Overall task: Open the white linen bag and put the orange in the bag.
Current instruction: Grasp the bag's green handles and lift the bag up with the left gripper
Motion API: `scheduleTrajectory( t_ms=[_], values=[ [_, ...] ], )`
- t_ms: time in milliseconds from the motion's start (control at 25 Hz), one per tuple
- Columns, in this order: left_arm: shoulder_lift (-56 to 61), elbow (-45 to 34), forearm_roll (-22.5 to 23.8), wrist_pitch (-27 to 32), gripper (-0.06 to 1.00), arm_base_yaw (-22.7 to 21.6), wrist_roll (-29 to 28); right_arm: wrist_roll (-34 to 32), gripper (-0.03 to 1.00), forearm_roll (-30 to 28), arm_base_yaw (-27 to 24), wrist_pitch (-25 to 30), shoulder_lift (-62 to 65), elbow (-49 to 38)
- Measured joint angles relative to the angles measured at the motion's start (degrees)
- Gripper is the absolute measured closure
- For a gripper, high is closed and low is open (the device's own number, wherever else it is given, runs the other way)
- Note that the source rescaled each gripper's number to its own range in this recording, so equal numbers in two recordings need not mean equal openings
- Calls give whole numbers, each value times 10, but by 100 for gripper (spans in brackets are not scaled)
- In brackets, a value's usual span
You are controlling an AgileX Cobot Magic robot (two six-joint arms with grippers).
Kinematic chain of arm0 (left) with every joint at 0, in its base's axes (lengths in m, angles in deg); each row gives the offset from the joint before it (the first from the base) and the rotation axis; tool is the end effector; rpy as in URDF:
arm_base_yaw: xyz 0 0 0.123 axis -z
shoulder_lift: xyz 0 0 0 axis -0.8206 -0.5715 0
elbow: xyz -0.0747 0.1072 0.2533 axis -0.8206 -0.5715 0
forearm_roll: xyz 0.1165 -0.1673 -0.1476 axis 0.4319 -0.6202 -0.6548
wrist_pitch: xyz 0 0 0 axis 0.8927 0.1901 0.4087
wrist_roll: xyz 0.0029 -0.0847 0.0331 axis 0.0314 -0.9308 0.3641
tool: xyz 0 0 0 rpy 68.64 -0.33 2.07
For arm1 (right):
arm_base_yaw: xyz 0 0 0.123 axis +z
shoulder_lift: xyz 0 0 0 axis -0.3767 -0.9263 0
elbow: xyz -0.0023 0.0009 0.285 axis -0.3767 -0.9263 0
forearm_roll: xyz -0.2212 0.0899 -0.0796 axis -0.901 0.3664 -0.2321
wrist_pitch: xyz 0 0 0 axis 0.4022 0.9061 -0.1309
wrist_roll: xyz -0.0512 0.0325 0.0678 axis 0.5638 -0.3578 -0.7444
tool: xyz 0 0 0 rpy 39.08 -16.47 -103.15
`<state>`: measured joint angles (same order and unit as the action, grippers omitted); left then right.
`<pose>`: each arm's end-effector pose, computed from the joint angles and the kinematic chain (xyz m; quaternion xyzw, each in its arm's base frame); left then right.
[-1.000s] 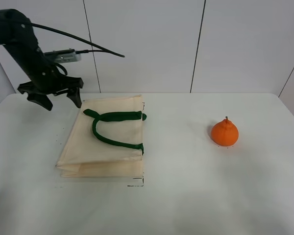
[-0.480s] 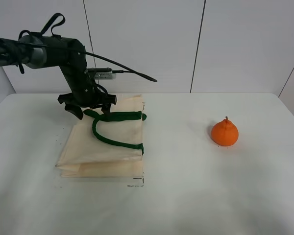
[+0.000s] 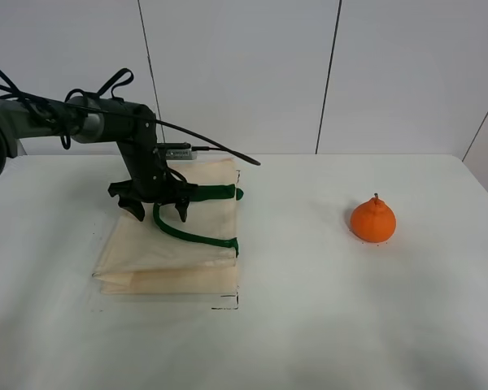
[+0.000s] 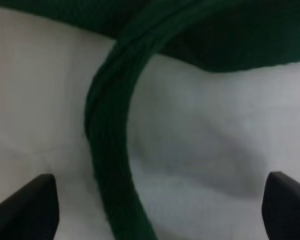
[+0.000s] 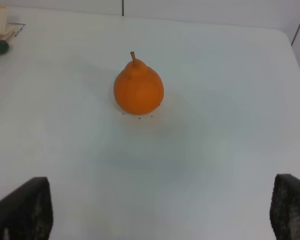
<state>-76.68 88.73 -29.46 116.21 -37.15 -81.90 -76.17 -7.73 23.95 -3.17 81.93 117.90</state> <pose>0.4473 -0.1413 0.1186 0.0205 0.9918 -0.0160 0.1254 -0.0031 -0.0002 0.2768 -0.0135 0.8470 0.0085 0.5314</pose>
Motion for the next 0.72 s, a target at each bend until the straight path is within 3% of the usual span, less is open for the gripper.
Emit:
scheduleTrajectory(
  t_ms=[320, 720],
  values=[
    [-7, 0, 2, -19, 8, 0, -31, 0, -3, 0, 0, 0, 0, 0],
    [-9, 0, 4, -26, 10, 0, -34, 0, -3, 0, 0, 0, 0, 0]
  ],
)
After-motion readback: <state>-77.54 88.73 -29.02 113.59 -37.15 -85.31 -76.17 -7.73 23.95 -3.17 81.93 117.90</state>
